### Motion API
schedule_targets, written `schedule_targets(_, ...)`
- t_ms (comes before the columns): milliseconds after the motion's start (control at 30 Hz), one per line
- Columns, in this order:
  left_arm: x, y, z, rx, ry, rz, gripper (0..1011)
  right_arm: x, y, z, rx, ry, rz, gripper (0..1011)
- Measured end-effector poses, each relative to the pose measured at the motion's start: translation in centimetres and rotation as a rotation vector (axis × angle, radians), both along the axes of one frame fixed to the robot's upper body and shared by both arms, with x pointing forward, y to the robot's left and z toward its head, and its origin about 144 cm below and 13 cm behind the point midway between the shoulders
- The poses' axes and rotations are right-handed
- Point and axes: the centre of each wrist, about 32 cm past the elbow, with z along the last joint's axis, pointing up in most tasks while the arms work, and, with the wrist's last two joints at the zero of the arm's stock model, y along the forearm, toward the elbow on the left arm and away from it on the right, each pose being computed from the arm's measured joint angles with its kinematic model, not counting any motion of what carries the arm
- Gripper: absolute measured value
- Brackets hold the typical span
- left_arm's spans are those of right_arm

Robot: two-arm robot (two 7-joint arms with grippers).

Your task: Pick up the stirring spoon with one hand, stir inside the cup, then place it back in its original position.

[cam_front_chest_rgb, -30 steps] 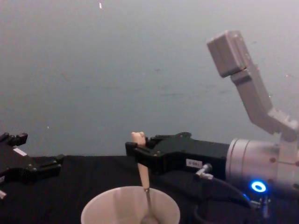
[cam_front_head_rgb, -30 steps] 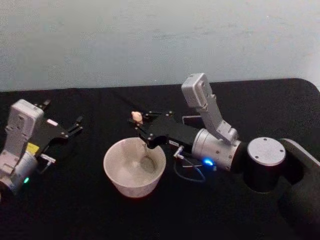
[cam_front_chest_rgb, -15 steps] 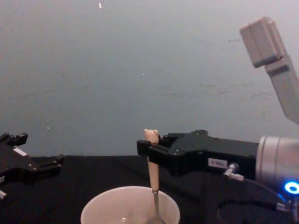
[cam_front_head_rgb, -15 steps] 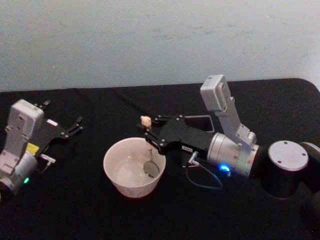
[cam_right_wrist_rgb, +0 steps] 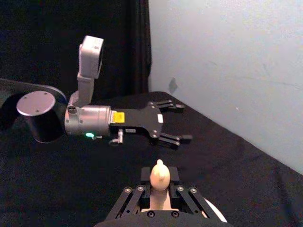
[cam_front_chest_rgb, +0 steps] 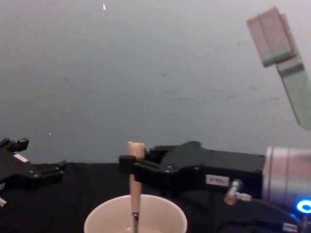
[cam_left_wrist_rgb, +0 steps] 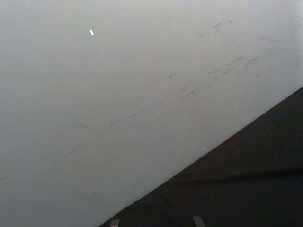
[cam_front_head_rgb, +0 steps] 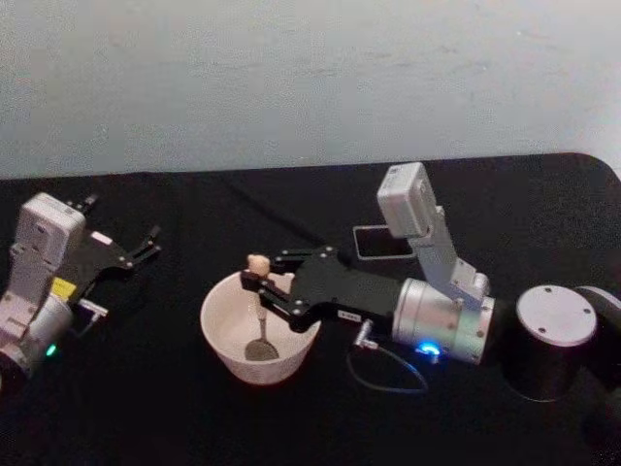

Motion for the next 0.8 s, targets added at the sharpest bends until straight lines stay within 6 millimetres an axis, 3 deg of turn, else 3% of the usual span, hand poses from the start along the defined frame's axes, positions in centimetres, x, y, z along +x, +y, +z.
schedule_targets(433, 0.0, 0.0, 0.0, 0.0, 0.0, 0.0, 1001, 1.9, 3.2, -0.8, 0.018, -0.022, -0.004, 214)
schedule_targets(800, 0.0, 0.0, 0.0, 0.0, 0.0, 0.0, 1001, 4.1, 3.9, -1.2, 0.025, -0.051, -0.085, 214)
